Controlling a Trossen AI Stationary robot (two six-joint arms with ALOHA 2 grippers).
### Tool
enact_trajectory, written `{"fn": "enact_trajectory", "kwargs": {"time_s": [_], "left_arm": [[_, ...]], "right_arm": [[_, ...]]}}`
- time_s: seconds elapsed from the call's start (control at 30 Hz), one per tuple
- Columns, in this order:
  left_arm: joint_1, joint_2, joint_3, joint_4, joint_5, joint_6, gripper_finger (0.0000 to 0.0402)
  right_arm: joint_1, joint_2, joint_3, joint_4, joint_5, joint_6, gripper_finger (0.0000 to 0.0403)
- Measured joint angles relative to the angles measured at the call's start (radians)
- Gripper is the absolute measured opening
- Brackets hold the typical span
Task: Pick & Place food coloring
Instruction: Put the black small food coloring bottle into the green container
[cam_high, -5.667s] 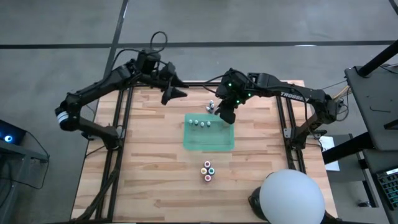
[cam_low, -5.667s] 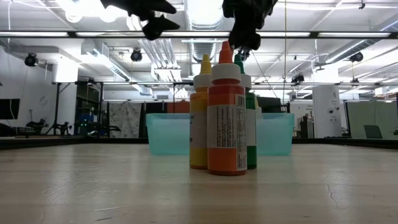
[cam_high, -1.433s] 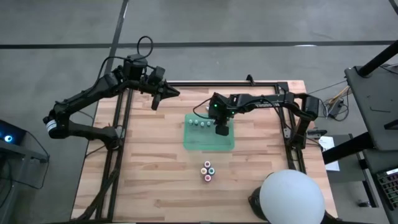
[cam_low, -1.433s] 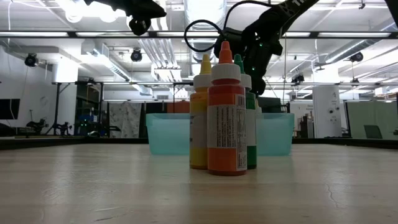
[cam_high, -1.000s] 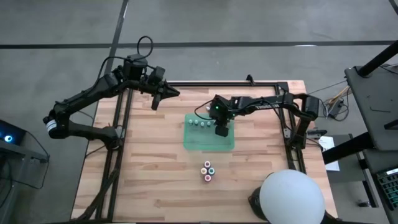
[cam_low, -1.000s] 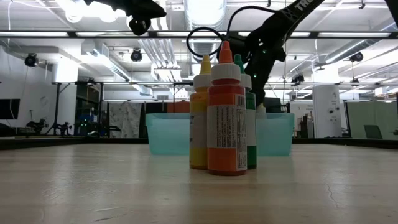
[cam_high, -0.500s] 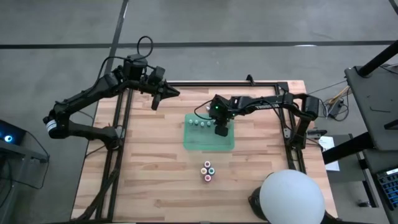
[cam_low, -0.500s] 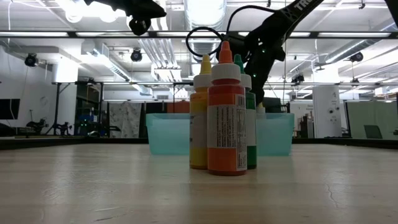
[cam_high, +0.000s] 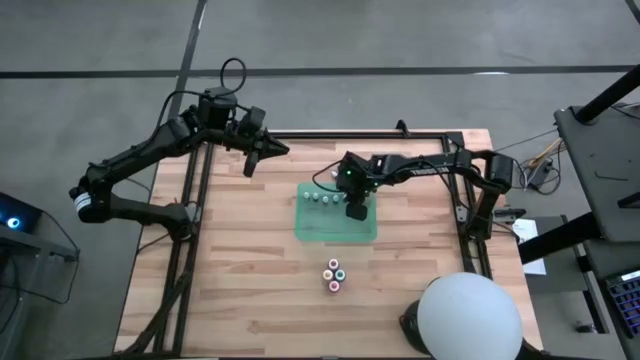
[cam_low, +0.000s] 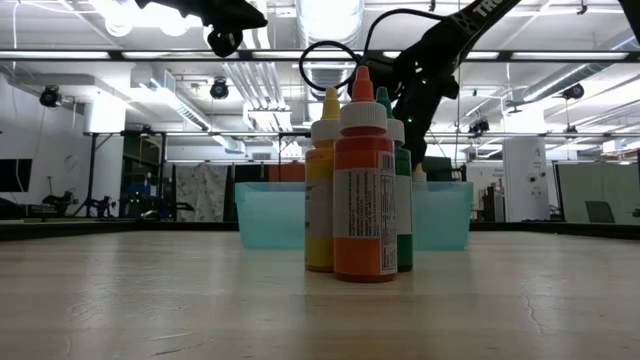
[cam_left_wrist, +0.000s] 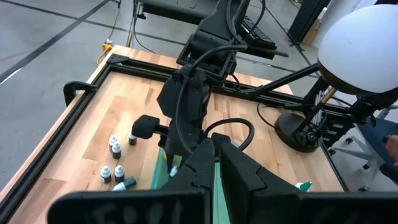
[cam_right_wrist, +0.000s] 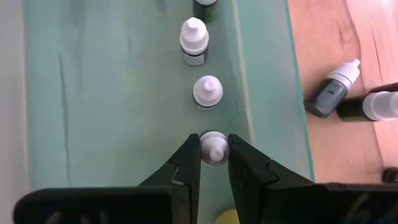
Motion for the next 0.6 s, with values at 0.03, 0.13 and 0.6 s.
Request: {"fn": "enact_trajectory", "kwargs": {"time_s": [0.03, 0.13, 0.6], "left_arm": [[0.0, 0.0, 0.0, 0.0, 0.0, 0.0, 0.0], [0.0, 0.0, 0.0, 0.0, 0.0, 0.0, 0.0], [0.0, 0.0, 0.0, 0.0, 0.0, -0.001, 0.0]], "right_arm": [[0.0, 0.0, 0.0, 0.0, 0.0, 0.001, 0.0054], [0.0, 0.005, 0.0, -0.001, 0.0, 0.008, 0.0054], [0.0, 0.008, 0.0, -0.005, 0.0, 0.019, 0.0055]]}}
